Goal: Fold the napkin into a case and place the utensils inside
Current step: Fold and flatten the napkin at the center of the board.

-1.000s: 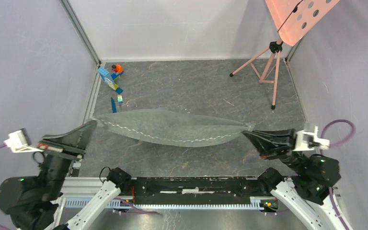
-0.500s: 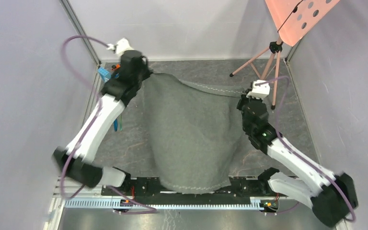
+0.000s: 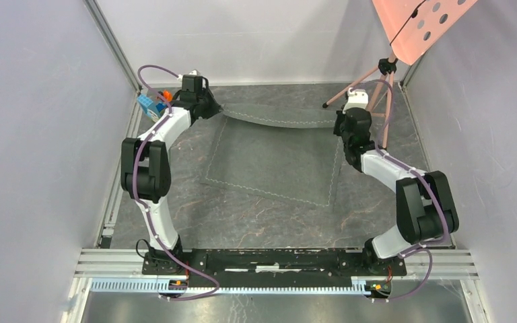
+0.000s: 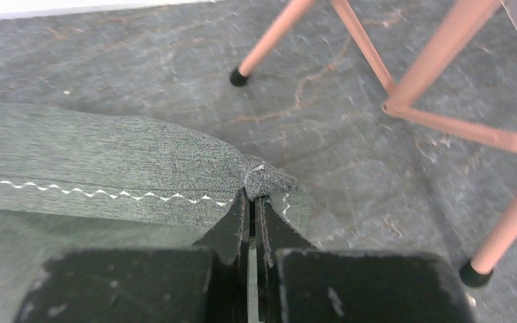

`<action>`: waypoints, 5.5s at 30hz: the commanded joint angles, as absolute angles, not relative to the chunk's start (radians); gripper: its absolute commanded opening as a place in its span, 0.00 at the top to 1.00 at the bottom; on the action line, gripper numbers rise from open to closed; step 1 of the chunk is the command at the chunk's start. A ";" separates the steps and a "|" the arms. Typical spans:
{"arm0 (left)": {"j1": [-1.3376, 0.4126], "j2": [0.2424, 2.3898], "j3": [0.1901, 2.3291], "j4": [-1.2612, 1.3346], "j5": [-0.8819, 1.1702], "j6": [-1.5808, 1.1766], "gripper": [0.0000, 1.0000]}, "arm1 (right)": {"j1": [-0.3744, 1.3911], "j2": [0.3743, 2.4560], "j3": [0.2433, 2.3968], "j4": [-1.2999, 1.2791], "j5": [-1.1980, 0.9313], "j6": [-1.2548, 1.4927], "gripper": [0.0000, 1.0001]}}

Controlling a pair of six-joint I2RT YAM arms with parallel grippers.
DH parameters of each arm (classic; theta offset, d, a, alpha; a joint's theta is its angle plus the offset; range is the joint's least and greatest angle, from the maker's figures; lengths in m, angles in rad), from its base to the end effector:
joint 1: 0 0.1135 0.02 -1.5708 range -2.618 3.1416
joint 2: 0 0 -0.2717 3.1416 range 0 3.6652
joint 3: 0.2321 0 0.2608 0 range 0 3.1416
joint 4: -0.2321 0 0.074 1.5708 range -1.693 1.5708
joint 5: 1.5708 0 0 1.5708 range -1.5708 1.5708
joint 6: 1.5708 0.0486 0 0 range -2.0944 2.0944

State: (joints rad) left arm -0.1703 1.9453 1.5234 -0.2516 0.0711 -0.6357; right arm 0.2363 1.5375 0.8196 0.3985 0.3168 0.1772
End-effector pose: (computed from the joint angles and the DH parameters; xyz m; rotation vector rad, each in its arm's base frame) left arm 0.4638 -0.0833 0.2408 -0.4905 2.2400 -0.5079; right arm 0.3493 0.0685 0.2255 0.1598 1.8670 -0.0149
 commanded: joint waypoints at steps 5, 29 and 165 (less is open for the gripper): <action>-0.126 1.793 1.420 -0.417 0.108 -0.723 0.98 | 0.231 1.440 0.846 0.154 -0.135 0.232 1.00; -0.126 1.299 0.872 -0.548 0.152 -0.715 0.98 | 0.236 0.890 0.461 -0.160 -0.232 0.237 1.00; -0.142 1.026 0.660 -0.558 0.144 -0.723 0.31 | 0.236 0.707 0.437 -0.395 -0.169 0.367 0.37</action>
